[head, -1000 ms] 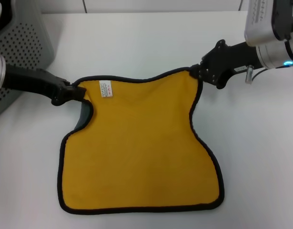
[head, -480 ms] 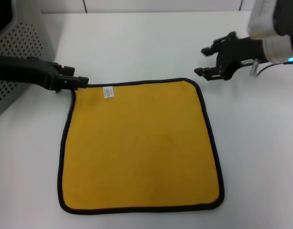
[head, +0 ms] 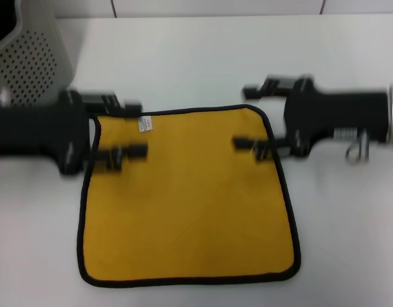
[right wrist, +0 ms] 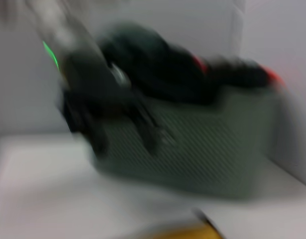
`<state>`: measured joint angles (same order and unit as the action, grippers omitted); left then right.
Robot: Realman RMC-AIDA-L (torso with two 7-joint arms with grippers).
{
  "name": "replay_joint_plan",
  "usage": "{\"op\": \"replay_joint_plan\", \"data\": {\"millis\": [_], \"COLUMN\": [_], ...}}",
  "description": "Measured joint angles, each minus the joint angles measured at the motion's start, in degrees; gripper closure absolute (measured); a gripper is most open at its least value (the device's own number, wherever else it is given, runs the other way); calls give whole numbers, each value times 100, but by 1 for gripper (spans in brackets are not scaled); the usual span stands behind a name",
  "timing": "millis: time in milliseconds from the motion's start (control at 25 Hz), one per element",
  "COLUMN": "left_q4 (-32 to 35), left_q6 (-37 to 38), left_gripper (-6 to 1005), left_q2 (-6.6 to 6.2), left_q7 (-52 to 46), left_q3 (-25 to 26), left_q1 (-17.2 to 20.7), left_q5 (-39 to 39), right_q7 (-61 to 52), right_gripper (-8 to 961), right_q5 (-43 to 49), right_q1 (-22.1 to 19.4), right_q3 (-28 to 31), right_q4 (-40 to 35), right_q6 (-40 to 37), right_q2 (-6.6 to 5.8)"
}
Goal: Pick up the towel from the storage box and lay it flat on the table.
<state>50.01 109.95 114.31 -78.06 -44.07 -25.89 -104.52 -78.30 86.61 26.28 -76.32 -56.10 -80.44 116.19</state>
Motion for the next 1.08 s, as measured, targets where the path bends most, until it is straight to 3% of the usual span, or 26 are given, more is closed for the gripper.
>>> {"op": "replay_joint_plan", "data": {"millis": [120, 240, 640, 1080], "left_q4": [-765, -1195, -1443, -1430], "left_q6": [455, 520, 569, 578], "left_gripper": [394, 394, 394, 394], "left_q2": [1, -57, -176, -199], "left_q7": [1145, 1479, 1500, 1498], "left_q3": [-4, -4, 31, 31], "left_q1": [76, 97, 202, 243], "left_q5": [182, 154, 220, 228], "right_q7": [658, 901, 906, 936], "right_gripper": [165, 127, 126, 126], "right_q5": [-1129, -1654, -1822, -1868], "right_q1": [22, 161, 508, 482], "right_q3": [-519, -941, -1366, -1377], "right_q4": [1009, 1519, 1981, 2054], "right_q6": [-523, -777, -899, -968], "right_q2": [5, 3, 0, 2]}}
